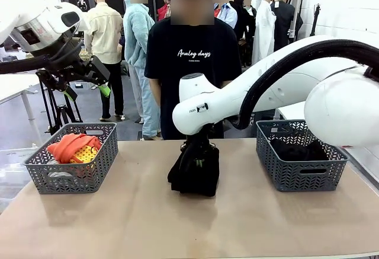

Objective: Sort the tops and bottoms.
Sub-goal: Lift clothes from the center of the table with your right hand.

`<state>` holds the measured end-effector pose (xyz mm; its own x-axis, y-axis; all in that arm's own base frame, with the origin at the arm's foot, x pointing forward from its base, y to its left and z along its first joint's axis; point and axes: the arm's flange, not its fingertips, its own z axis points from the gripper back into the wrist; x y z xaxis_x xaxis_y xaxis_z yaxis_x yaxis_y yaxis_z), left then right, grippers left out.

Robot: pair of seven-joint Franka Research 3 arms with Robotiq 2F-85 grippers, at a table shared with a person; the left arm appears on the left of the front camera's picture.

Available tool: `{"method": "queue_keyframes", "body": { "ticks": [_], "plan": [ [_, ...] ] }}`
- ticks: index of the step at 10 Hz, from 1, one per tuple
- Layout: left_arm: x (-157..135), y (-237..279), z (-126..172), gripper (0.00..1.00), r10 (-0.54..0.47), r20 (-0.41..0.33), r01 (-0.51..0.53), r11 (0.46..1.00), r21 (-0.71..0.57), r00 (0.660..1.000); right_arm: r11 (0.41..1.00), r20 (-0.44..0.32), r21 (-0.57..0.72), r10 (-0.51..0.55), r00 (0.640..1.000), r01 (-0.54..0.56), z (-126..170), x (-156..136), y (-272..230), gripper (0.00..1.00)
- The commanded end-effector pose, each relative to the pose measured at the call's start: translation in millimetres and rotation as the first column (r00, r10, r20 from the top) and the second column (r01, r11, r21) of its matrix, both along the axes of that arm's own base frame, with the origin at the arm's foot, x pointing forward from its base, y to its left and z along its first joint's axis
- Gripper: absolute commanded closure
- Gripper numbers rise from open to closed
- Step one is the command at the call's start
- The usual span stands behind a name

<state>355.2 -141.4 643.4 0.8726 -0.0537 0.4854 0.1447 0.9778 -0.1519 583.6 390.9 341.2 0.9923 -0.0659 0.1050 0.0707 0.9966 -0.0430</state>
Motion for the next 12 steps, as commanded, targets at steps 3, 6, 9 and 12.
{"method": "queue_keyframes", "body": {
  "ticks": [3, 6, 9, 12],
  "plan": [
    [-0.4, 3.0, 0.8, 0.00, -0.005, 0.001, 0.005, 1.000, -0.004, 1.000, 0.998, 0.148, 0.020, 0.053, 0.988, -0.057, 138.0, 5.6, 4.3, 1.00],
    [-0.4, 3.0, 0.8, 0.00, -0.005, 0.001, 0.005, 1.000, -0.004, 1.000, 0.992, 0.282, -0.016, 0.125, 0.951, -0.125, 236.4, -1.0, 19.5, 1.00],
    [-0.4, 3.0, 0.8, 0.00, -0.005, 0.001, 0.005, 1.000, -0.004, 1.000, 0.996, 0.250, 0.013, 0.083, 0.965, -0.089, 228.5, -9.7, 8.2, 1.00],
    [-0.4, 3.0, 0.8, 0.00, -0.005, 0.001, 0.005, 1.000, -0.004, 1.000, 0.996, 0.250, 0.013, 0.083, 0.965, -0.089, 228.5, -9.7, 8.2, 1.00]
  ]
}}
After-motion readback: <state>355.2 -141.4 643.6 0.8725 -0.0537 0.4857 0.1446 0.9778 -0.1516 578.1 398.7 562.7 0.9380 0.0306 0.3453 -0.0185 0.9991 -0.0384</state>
